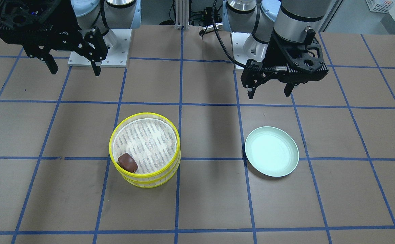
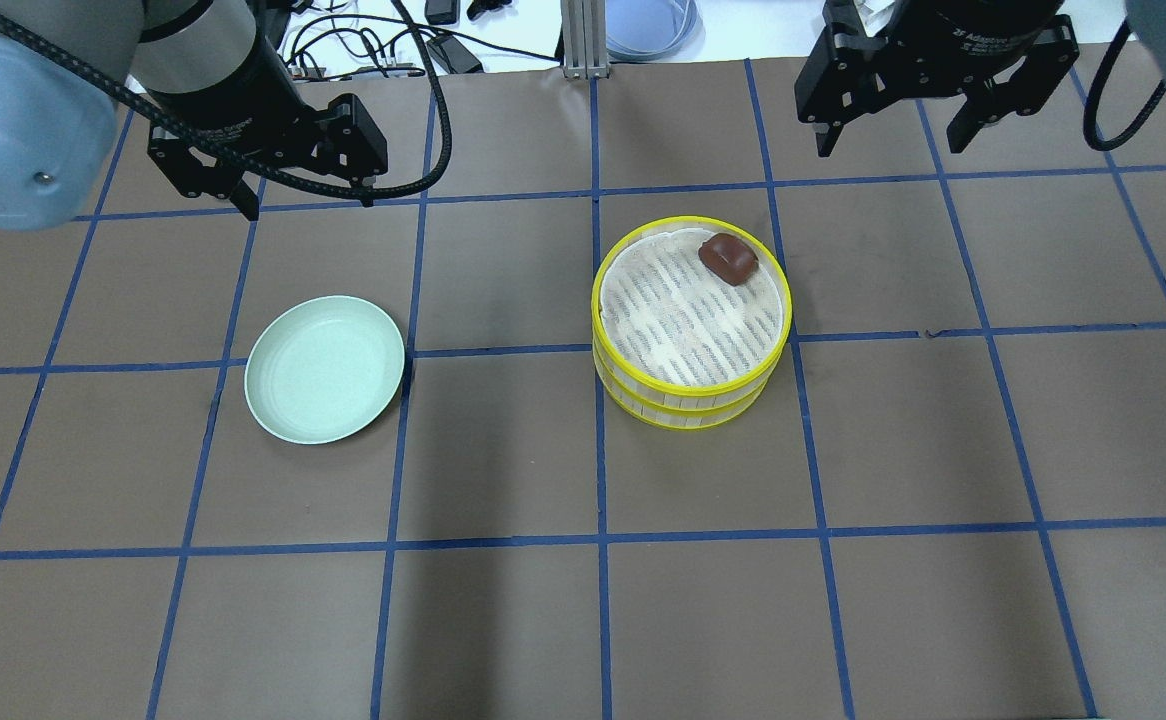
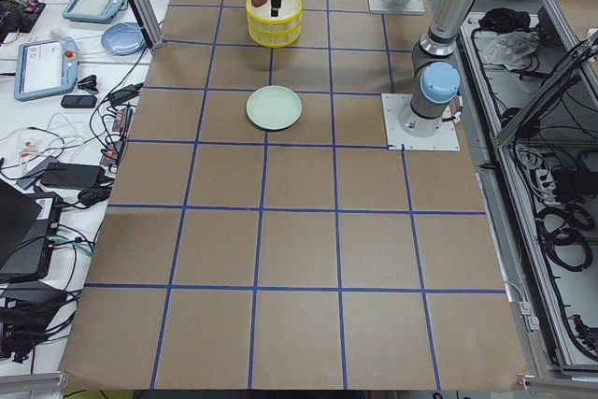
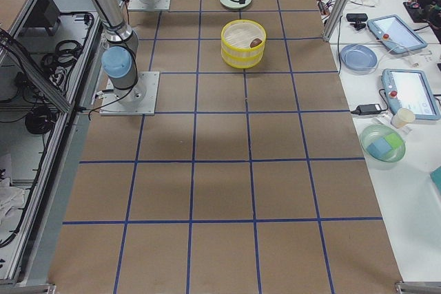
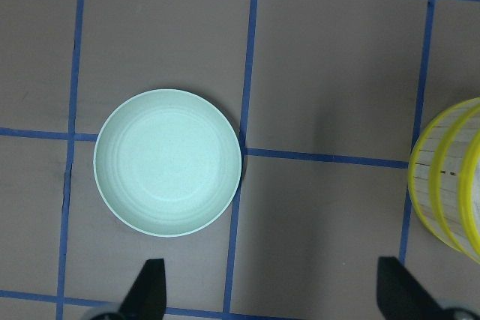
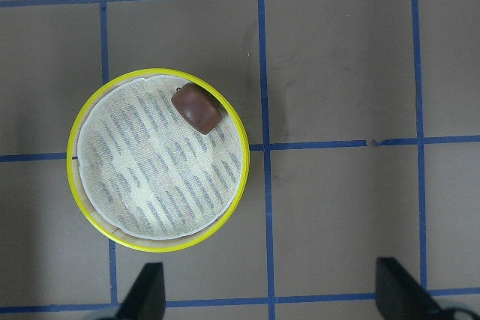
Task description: Stack buns with steamer
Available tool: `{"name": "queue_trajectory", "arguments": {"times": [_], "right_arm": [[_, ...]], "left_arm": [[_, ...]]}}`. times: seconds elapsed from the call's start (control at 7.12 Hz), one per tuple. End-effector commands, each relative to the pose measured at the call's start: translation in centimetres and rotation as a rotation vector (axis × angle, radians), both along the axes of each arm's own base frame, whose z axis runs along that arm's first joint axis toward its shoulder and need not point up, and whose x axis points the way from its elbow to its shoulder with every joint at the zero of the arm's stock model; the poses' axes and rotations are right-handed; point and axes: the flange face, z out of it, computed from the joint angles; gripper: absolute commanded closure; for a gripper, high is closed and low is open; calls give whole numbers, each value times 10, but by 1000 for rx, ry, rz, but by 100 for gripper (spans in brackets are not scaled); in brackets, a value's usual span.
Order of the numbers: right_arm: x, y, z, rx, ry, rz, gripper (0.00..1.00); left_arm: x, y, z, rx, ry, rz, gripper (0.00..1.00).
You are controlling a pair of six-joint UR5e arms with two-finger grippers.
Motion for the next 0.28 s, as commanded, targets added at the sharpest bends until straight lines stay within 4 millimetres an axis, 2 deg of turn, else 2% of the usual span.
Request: {"name": "queue_trajectory", "arguments": {"times": [0.0,0.14], "right_arm": [[0,0,0,1,0,0,0],[0,0,0,1,0,0,0]], "left_arm": [[2,0,0,1,2,4,0],[2,-1,0,0,2,4,0]]}}
